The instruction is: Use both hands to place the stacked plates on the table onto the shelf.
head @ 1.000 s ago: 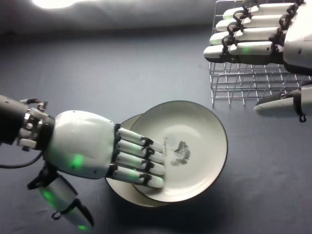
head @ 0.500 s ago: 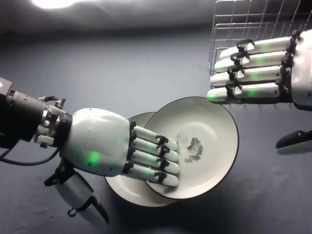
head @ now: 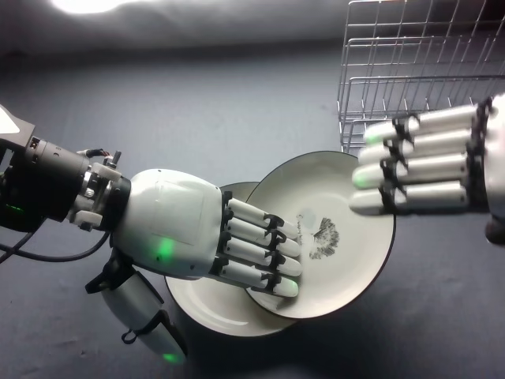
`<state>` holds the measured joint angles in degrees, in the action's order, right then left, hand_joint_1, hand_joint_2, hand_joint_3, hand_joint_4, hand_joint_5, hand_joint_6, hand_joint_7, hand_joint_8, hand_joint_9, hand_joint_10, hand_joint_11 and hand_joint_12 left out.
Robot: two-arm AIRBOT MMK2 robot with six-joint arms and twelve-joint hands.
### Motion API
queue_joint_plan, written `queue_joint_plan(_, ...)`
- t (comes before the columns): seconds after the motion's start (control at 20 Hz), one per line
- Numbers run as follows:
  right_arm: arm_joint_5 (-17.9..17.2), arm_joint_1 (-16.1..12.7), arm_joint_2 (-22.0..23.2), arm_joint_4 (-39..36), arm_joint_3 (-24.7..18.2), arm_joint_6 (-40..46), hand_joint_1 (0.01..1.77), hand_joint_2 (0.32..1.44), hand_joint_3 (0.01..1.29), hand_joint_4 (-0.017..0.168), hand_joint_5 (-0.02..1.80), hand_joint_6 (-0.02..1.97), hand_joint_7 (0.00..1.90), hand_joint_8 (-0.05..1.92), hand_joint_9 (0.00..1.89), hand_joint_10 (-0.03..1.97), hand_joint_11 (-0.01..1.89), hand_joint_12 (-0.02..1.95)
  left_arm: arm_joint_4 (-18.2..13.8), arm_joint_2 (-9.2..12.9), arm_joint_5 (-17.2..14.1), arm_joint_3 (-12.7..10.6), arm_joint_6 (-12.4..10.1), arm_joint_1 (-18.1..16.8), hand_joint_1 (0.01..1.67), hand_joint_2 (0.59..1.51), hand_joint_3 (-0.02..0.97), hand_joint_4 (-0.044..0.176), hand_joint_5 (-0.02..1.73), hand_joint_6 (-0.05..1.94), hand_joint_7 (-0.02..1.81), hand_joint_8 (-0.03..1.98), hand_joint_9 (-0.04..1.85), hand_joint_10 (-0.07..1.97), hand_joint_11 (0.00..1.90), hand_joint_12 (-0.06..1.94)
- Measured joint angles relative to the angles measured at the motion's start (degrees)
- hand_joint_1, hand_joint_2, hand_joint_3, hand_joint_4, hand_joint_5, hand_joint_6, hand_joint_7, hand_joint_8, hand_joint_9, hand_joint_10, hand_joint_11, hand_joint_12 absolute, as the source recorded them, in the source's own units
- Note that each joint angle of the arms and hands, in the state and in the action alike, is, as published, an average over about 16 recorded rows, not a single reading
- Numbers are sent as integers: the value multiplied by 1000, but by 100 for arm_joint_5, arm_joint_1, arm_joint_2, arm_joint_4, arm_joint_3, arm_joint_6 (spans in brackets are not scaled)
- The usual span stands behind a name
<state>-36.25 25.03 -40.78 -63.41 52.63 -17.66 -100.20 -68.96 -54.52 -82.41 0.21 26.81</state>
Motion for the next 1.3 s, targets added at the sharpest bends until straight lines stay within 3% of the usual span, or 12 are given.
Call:
queue_joint_plan(0.2, 47, 142, -98, -1, 0, 8, 1309, 1038, 15, 4, 25, 26, 16, 18, 54, 18, 19, -9, 22, -48, -5, -47, -39, -35, 16, 1118, 13, -6, 34, -27, -12, -15, 5, -17, 20, -11)
queue_joint_plan(0.55, 191, 278, -305, 6, 20, 9, 1324, 1035, 15, 3, 42, 25, 20, 18, 63, 23, 20, 0, 98, -90, -29, -153, -70, -61, 16, 1118, 13, -4, 46, -18, -6, -14, 5, -14, 19, -14)
queue_joint_plan(1.3, 395, 337, -748, 21, 281, -16, 1275, 1023, 15, 4, 79, 26, 53, 18, 89, 24, 14, 375, 183, -83, -63, -287, -160, -77, 16, 1119, 13, 0, 52, -6, -1, -15, -3, -12, 17, -21)
